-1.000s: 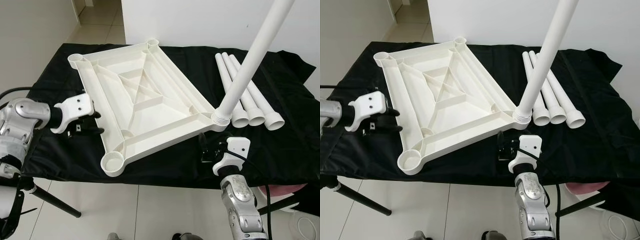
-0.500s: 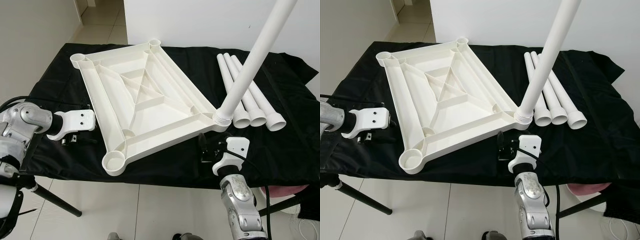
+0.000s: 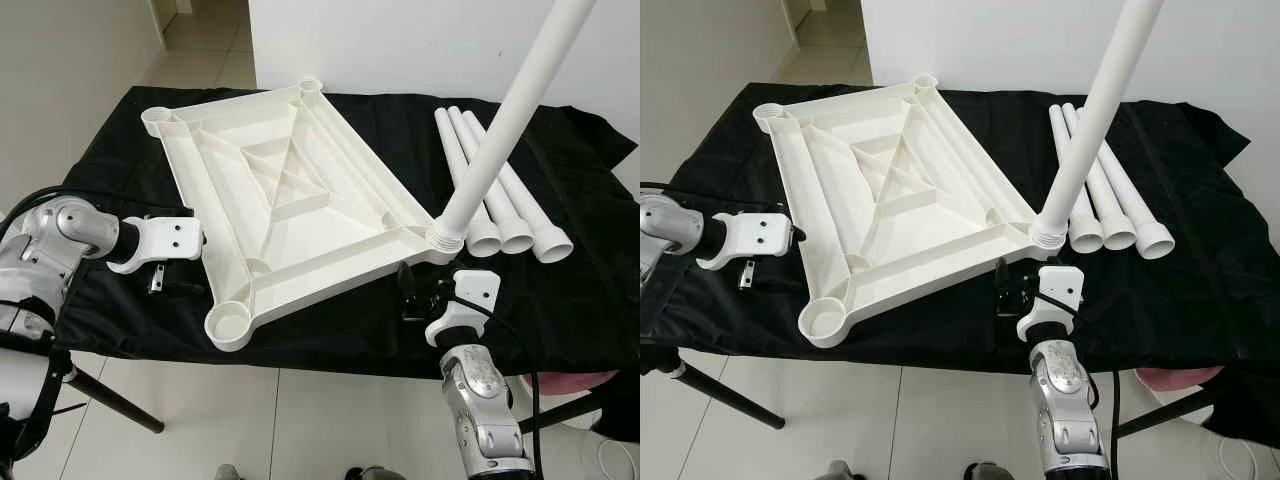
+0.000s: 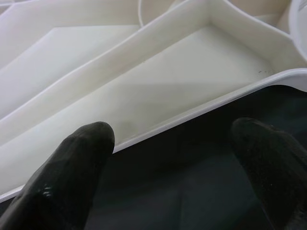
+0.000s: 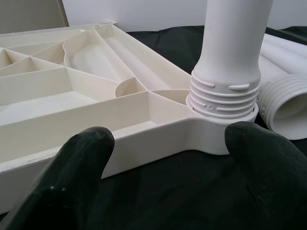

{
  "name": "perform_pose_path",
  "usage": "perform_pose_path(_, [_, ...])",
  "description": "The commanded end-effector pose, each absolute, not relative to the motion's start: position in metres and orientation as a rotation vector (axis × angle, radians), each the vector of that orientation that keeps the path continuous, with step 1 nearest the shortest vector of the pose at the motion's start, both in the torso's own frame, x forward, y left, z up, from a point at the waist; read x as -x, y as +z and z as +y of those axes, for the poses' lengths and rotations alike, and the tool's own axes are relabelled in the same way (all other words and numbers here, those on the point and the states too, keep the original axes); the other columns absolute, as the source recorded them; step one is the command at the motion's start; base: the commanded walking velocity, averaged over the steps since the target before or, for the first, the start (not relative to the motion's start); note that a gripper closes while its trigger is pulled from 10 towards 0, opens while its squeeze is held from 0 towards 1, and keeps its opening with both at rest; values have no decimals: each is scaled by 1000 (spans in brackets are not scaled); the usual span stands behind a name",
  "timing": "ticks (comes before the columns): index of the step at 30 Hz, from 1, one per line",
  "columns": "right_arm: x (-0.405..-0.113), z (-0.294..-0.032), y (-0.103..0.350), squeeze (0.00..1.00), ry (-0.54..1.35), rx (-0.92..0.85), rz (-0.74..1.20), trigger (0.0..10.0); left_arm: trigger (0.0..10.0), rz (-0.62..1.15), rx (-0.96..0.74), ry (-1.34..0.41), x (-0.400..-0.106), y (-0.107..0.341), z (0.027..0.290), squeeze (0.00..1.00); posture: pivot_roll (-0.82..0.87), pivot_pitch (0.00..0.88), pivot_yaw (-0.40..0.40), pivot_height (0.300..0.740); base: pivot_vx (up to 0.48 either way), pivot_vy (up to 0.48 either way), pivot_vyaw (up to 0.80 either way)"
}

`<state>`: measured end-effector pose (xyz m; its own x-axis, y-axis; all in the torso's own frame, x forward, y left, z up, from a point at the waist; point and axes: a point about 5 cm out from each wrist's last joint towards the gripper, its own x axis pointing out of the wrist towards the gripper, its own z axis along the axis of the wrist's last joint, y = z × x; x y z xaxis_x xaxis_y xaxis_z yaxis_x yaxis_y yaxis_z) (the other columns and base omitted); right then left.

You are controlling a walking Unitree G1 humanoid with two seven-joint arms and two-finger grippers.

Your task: Building children table

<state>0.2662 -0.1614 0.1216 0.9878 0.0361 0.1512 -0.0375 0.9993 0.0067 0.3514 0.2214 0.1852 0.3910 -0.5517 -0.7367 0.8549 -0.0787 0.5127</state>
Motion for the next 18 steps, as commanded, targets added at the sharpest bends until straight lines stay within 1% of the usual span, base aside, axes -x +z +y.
perform_pose_path(1, [-266, -162, 119, 0, 37, -2, -144, 10000, 10000, 249, -1179, -1054, -358, 186, 221, 0, -40, 74, 28, 740, 0, 0, 0])
perform_pose_path(7, [-267, -162, 118, 0, 38, -1, -142, 10000, 10000, 257, -1186, -1087, -358, 181, 217, 0, -41, 71, 26, 740, 0, 0, 0])
perform_pose_path(10, [-267, -161, 118, 0, 43, 2, -142, 10000, 10000, 266, -1190, -1144, -359, 177, 208, 0, -46, 68, 28, 740, 0, 0, 0])
perform_pose_path(13, [-267, -161, 118, 0, 44, 3, -143, 10000, 10000, 275, -1192, -1159, -359, 176, 206, 0, -50, 65, 30, 740, 0, 0, 0])
perform_pose_path(14, [-267, -161, 118, 0, 45, 5, -143, 10000, 9490, 278, -1196, -1178, -360, 175, 202, 0, -52, 65, 34, 740, 0, 0, 0])
perform_pose_path(16, [-267, -161, 118, 0, 45, 6, -143, 10000, 9490, 280, -1200, -1189, -360, 174, 200, 0, -52, 64, 34, 740, 0, 0, 0])
perform_pose_path(17, [-267, -161, 118, 0, 47, 8, -142, 10000, 9255, 292, -1214, -1229, -361, 172, 193, 0, -58, 64, 42, 740, 0, 0, 0])
perform_pose_path(18, [-267, -161, 118, 0, 47, 8, -142, 10000, 9255, 292, -1214, -1229, -361, 172, 193, 0, -58, 64, 42, 740, 0, 0, 0])
